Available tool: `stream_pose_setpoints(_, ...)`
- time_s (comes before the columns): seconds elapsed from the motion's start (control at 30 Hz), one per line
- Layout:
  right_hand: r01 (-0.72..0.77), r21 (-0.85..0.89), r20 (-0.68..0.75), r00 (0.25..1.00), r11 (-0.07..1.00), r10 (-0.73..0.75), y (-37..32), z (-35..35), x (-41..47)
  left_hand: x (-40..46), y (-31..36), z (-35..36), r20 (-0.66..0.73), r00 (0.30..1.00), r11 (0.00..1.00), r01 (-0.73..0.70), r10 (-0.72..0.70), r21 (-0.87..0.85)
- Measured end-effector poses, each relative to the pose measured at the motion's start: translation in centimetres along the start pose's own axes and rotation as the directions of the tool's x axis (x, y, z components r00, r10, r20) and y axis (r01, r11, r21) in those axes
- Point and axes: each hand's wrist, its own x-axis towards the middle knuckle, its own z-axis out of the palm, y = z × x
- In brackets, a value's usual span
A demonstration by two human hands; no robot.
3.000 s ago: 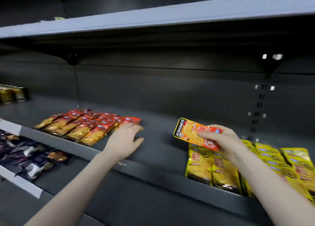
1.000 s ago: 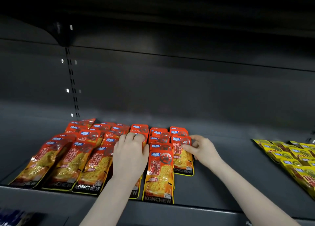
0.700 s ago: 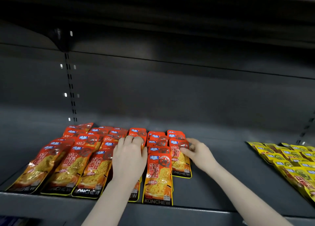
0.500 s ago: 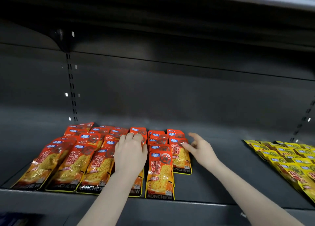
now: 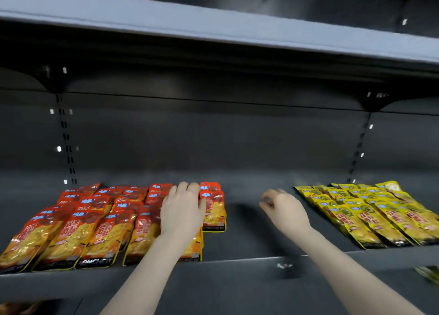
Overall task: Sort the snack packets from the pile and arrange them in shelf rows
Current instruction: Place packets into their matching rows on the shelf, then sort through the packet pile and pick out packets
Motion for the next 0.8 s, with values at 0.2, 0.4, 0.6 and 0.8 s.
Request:
stream_pose_setpoints(0.2, 0.025, -0.213, -0.099, 0.994, 0.977, -0.047, 8.9, -5.4, -1.3, -0.8, 8.4, 0.9, 0.033, 0.997, 0.997, -0.077, 0.076, 0.023)
stream_pose_setpoints(0.4, -0.003, -0.292, -0.151, 0.988, 0.956, -0.043, 22.0, -9.9, -3.7, -2.1, 21.7, 4.7, 0.091, 0.986, 0.989, -0.133, 0.138, -0.062)
stream_pose_setpoints(0.6, -0.077, -0.235, -0.167, 0.985, 0.969, 0.038, 35.2, -14.0, -5.2, -2.2, 36.8, 8.6, 0.073, 0.974, 0.969, -0.203, 0.214, -0.138)
stream_pose_setpoints(0.8, -0.216, -0.187, -0.191, 0.965, 0.958, 0.18, 46.2, -16.8, -5.5, -2.0, 48.4, 13.0, 0.098, 0.961, 0.946, -0.231, 0.258, -0.227)
